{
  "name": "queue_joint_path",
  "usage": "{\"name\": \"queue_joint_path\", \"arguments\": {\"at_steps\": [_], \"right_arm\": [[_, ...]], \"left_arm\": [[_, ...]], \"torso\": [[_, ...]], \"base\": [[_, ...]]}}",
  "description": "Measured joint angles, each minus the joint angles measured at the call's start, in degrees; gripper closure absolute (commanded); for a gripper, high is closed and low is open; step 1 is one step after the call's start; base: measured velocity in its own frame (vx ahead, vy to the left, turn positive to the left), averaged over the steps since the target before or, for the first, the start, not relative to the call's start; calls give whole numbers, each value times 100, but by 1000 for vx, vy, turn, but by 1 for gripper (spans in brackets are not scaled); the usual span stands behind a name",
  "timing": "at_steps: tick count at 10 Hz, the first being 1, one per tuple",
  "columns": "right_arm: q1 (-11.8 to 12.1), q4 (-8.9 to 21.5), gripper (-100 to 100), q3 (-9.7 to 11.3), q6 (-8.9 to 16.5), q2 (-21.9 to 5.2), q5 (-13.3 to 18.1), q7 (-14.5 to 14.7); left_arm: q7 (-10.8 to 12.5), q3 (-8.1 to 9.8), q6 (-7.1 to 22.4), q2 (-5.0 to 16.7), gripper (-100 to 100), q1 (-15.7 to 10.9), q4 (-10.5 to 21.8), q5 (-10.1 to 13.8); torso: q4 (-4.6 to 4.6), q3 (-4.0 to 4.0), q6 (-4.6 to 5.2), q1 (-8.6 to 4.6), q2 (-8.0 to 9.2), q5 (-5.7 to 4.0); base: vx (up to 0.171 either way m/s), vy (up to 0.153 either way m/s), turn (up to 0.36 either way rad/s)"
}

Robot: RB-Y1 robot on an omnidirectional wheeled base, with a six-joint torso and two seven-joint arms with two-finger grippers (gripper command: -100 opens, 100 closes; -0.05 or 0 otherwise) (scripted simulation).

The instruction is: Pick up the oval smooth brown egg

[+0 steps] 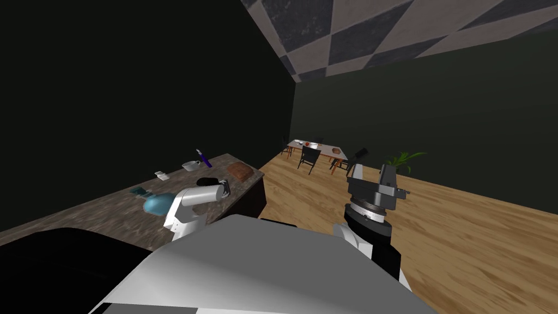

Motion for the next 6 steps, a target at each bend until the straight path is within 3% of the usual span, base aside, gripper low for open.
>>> {"name": "queue_joint_path", "arguments": {"at_steps": [3, 4, 5, 6], "right_arm": [[0, 0, 0, 0, 0, 0, 0, 0], [0, 0, 0, 0, 0, 0, 0, 0], [0, 0, 0, 0, 0, 1, 0, 0], [0, 0, 0, 0, 0, 1, 0, 0]], "left_arm": [[36, 113, 376, -168, -100, 21, 192, 16], [38, 117, 402, -173, 0, 22, 199, 16], [38, 117, 400, -172, -100, 22, 199, 16], [36, 95, 318, -176, -100, -12, 320, -13]], "torso": [[-2, -5, -1, 10, -8, 2], [-2, -4, -1, -9, -7, -1], [-1, -3, -1, -23, -5, -5], [-1, -4, -1, -27, -7, -6]], "base": [[10, 83, -21], [1, 9, -1], [6, 5, 25], [11, 3, 20]]}}
